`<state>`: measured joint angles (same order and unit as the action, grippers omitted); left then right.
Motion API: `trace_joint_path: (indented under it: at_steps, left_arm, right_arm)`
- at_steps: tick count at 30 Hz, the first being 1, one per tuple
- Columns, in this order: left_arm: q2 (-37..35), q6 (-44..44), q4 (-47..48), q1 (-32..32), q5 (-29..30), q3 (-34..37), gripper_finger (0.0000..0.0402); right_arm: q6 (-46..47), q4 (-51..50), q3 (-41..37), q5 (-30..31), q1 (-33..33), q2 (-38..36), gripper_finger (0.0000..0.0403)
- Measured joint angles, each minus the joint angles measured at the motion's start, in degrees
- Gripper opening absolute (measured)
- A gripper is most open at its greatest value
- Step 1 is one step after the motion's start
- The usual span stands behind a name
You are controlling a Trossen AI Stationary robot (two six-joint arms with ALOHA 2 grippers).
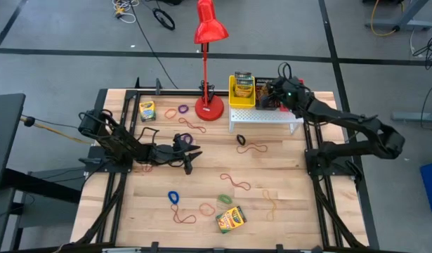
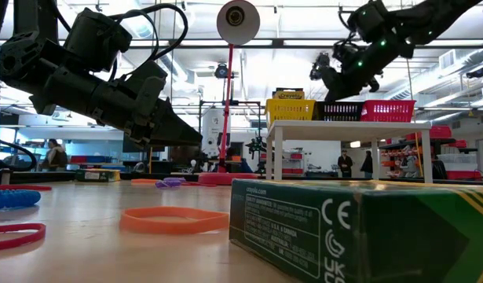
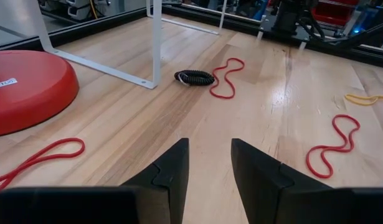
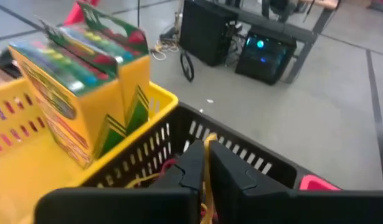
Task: Pick & Place Office Desk Supplies
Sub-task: Put the yellow rubber band into the black bin on the shelf, then put the green spring keychain into the red bin on the shelf
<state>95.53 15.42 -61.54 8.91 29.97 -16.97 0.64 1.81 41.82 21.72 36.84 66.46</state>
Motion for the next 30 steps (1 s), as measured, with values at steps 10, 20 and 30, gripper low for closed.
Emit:
trace_joint_path:
  at_steps: [10, 20, 30]
  left_arm:
    - [0.0, 0.0, 0.0, 0.0, 0.0, 0.0, 0.0126]
    - [0.0, 0.0, 0.0, 0.0, 0.0, 0.0, 0.0126]
    - [0.0, 0.0, 0.0, 0.0, 0.0, 0.0, 0.0126]
  right_arm:
    - [0.0, -0.9, 1.9, 4.1, -2.1, 0.2, 0.0125]
    - [1.0, -21.9, 15.2, 1.2, -7.0, 0.2, 0.0185]
    - [0.7, -29.8, 17.8, -4.5, -21.6, -0.9, 0.001]
